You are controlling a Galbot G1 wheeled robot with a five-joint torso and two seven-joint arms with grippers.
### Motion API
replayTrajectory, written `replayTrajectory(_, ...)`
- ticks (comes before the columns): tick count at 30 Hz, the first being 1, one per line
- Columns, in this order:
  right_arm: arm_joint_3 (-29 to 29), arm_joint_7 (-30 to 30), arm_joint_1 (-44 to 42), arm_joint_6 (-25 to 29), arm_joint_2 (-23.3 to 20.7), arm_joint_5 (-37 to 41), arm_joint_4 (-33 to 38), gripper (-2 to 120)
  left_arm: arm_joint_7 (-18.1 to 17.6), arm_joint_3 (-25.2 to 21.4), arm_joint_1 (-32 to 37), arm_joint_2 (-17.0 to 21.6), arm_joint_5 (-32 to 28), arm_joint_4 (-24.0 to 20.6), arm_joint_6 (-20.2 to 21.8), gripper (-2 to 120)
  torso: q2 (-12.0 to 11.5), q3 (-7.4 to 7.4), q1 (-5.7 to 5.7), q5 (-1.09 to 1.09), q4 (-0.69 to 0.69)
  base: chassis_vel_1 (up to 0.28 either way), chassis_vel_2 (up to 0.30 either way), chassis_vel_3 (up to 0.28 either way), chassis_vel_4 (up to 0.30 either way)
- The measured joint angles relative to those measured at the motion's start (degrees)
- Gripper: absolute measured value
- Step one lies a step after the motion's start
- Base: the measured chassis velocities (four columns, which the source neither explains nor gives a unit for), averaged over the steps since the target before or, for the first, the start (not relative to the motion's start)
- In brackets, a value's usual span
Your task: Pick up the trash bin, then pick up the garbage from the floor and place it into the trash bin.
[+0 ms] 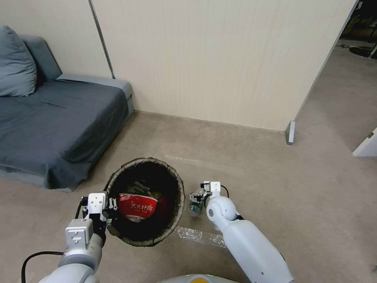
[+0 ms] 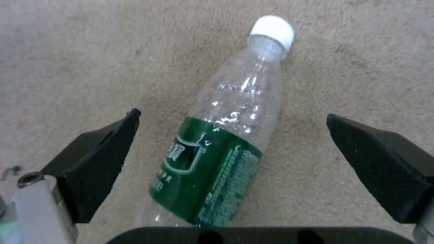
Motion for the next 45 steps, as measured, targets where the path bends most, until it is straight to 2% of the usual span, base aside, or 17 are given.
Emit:
replayTrajectory(11, 0.44, -0.22, 1.89, 0.94, 3.53, -2.59, -7.9, 100, 0.01, -0.14, 0.05, 0.04, -0.11, 0.0, 0.02, 1, 0.0, 0.0, 0.0, 0.0, 0.0, 0.0, 0.0, 0.0, 0.0)
replayTrajectory(25, 2.13, -1.98, 2.28, 1.8, 5.14, -4.67, -11.27, 98, 0.02, -0.21, 0.24, 0.05, -0.15, -0.2, 0.08, 1, 0.0, 0.0, 0.0, 0.0, 0.0, 0.0, 0.0, 0.0, 0.0)
replayTrajectory(28, 2.34, -3.03, 1.96, 1.98, 5.14, -4.79, -11.34, 86, 0.03, -0.12, 0.25, -0.05, -0.12, -0.2, 0.09, 1, 0.0, 0.0, 0.0, 0.0, 0.0, 0.0, 0.0, 0.0, 0.0)
replayTrajectory(29, 2.34, -3.03, 1.96, 1.98, 5.14, -4.79, -11.34, 86, 0.03, -0.12, 0.25, -0.05, -0.12, -0.2, 0.09, 1, 0.0, 0.0, 0.0, 0.0, 0.0, 0.0, 0.0, 0.0, 0.0)
replayTrajectory(32, 2.45, -3.89, 1.49, 2.1, 4.81, -5.07, -11.03, 71, 0.03, -0.08, 0.3, -0.14, -0.04, -0.29, 0.09, 1, 0.0, -0.01, 0.0, -0.01, -0.02, 0.0, 0.0, 0.0, 0.0)
replayTrajectory(33, 2.45, -3.89, 1.49, 2.1, 4.81, -5.07, -11.03, 71, 0.03, -0.08, 0.3, -0.14, -0.04, -0.29, 0.09, 1, 0.0, -0.01, 0.0, -0.01, -0.02, 0.0, 0.0, 0.0, 0.0)
replayTrajectory(40, 2.47, -4.93, 1.28, 2.22, 4.6, -5.12, -10.66, 40, 0.04, -0.09, 0.4, -0.35, 0.2, -0.41, 0.09, 1, 0.0, -0.01, 0.0, 0.01, 0.0, 0.0, 0.0, 0.0, 0.0)
replayTrajectory(45, 2.57, -5.34, 1.23, 2.42, 4.45, -5.1, -10.57, 31, 0.04, -0.12, 0.6, -0.44, 0.27, -0.62, 0.07, 1, 0.0, -0.01, 0.0, 0.01, 0.01, 0.0, 0.0, 0.0, 0.0)
